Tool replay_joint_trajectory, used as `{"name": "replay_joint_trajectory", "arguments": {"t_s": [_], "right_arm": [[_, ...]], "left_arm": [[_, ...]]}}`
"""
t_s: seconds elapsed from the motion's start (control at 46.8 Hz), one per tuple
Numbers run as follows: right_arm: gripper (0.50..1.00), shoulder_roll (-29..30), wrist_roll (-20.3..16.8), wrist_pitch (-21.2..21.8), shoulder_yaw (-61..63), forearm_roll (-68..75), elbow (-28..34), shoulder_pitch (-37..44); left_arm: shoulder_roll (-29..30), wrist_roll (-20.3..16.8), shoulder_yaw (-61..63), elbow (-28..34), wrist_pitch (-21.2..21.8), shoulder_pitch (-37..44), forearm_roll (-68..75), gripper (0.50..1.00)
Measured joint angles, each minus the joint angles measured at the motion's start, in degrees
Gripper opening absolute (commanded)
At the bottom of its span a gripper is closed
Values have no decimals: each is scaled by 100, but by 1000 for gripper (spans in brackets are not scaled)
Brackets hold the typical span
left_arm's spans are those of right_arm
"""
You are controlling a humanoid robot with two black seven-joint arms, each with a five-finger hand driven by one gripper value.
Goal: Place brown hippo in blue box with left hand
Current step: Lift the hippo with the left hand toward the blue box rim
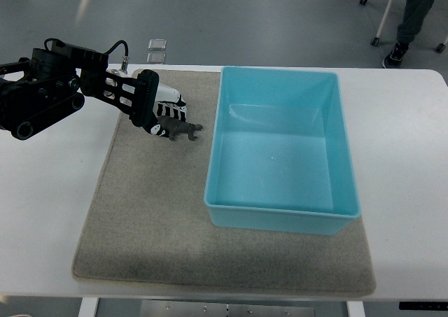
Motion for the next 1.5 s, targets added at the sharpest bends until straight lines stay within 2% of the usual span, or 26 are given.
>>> {"name": "replay_joint_trajectory", "arguments": {"t_s": [1.005, 1.197, 1.497], "right_arm": [[936, 0, 0, 0, 3, 0, -3, 0], [936, 0, 0, 0, 0, 0, -2, 0], [936, 0, 0, 0, 1, 0, -1, 2]], "left_arm": [[115, -8, -727, 1, 58, -258, -87, 555], [95, -6, -850, -17, 335, -409, -45, 557], [38, -3, -931, -41, 390, -721, -98, 555]]}}
